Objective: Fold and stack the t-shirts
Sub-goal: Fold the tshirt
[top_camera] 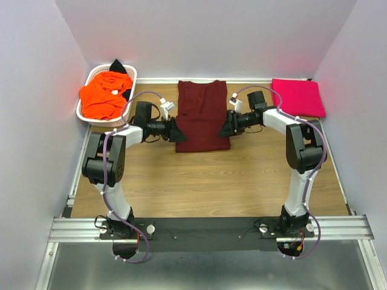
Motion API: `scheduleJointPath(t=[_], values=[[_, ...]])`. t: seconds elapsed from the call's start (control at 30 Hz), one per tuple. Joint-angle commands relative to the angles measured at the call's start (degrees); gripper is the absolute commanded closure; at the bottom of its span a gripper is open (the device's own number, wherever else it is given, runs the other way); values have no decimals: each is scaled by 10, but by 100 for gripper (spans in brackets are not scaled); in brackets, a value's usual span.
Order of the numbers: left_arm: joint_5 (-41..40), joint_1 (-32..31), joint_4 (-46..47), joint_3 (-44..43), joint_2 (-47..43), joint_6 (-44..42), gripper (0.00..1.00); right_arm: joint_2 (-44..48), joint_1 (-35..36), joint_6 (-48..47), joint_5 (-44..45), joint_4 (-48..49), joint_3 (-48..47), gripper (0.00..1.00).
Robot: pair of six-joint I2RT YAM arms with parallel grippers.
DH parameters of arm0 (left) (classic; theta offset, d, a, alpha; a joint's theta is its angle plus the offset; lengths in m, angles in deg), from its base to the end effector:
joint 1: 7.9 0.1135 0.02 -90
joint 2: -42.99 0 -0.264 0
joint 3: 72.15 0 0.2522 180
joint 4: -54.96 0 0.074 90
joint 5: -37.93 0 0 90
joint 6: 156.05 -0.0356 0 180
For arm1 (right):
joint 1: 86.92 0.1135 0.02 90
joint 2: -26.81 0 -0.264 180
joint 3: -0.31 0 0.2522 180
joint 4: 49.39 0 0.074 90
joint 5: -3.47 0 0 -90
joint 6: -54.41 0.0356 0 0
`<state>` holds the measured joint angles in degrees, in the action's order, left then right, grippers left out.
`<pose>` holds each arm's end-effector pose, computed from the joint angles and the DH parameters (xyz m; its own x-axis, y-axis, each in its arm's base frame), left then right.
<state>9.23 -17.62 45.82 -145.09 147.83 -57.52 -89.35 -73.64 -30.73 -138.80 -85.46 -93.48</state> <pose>0.3598 -0.0933 0.1756 -0.7488 0.0560 -0.6605 0.6291 0.3741 -0.6814 0.4021 0.1238 0.1729 -0.8724 -0.1526 -0.4644 -0.4712 0.5153 0.7158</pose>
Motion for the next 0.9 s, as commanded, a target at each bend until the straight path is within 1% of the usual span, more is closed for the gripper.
scheduleJointPath(t=[0.0,0.13,0.17,0.3,0.43,0.5,0.63,0.7,0.77,0.8,0.83,0.87], values=[[36,0,107,16,34,108,48,-22,3,107,-43,69,38,42],[25,2,113,18,85,108,48,-42,3,95,-32,73,84,42],[23,4,113,15,96,109,48,-46,2,89,-16,73,95,42],[22,21,101,5,148,108,48,-65,-6,72,5,72,108,43],[5,40,63,13,156,76,48,-64,-30,52,22,66,124,43],[2,54,36,19,155,52,48,-57,-47,33,32,47,125,43],[19,65,12,29,112,17,49,-13,-52,-37,39,-14,115,43],[37,57,11,37,61,11,49,26,-52,-35,5,-24,111,42],[47,40,12,45,28,9,50,41,-47,-8,-33,-23,101,42],[45,16,12,45,1,9,50,50,-42,0,-40,-22,97,42],[44,4,15,44,-9,12,50,56,-28,8,-44,-20,95,43],[42,-22,28,42,-23,17,51,61,-17,23,-49,-9,90,44]])
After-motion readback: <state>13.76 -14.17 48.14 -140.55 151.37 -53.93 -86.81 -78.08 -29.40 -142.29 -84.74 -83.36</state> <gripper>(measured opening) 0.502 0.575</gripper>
